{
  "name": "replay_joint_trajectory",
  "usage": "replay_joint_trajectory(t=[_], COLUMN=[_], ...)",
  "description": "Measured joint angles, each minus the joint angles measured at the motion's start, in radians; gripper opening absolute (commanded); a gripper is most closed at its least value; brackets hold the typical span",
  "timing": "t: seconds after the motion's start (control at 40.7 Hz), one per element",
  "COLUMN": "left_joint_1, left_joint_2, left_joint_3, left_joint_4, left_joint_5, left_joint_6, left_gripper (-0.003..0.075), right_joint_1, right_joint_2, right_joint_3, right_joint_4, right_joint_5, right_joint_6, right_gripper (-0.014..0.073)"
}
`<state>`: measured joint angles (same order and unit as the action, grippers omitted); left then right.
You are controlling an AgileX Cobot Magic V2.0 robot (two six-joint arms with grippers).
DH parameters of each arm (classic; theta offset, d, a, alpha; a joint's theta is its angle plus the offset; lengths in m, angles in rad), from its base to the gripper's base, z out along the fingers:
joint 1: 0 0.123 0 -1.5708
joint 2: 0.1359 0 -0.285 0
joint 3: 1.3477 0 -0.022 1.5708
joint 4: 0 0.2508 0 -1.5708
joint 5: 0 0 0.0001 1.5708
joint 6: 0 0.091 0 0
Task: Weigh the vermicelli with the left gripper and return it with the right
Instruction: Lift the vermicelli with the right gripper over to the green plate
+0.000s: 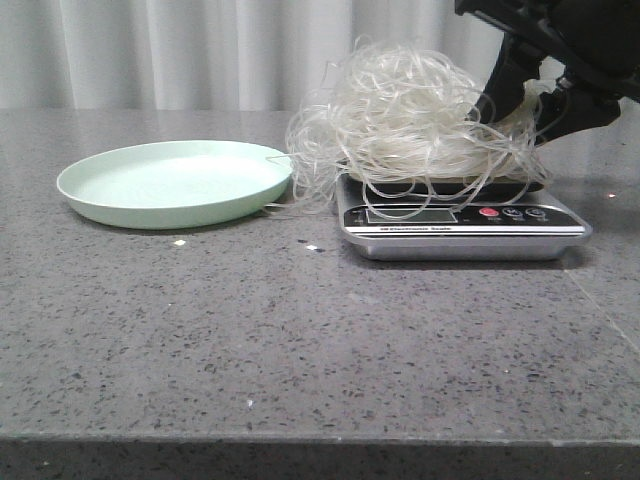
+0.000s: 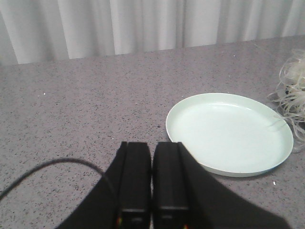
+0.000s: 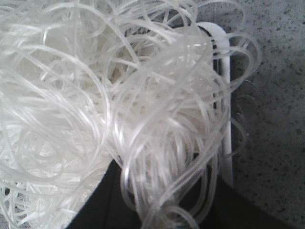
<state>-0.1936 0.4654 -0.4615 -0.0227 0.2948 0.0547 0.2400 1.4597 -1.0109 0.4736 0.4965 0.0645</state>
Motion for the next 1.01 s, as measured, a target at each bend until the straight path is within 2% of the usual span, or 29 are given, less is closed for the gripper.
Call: replay_joint_trajectory(t=[0.221,0.517,0.861,1.009], left_joint_1=[0.000,0.000,0.000,0.000], left_joint_2=[0.000,0.000,0.000,0.000], left_joint_3=[0.000,0.000,0.000,0.000], left_joint_4=[0.000,0.000,0.000,0.000], left_joint_5=[0.000,0.000,0.000,-0.003], left_joint_6=[0.000,0.000,0.000,0.000], left_gripper=[0.0137,0.0137,0.0137,0.0137], right_joint_1=[0.000,0.000,0.000,0.006], right_joint_2=[0.004,0.008,0.010,0.013], right_joint_3=[-0.048,-0.220,-0.515,-0.653], right_joint_4=[-0.006,-0.015,-0.021,0.018], right_joint_5=[0.052,0.149,0.236,0.233], right_joint_6=[0.000,0.000,0.000,0.000], right_gripper=[0.0157,0.0157,0.0157,0.0157])
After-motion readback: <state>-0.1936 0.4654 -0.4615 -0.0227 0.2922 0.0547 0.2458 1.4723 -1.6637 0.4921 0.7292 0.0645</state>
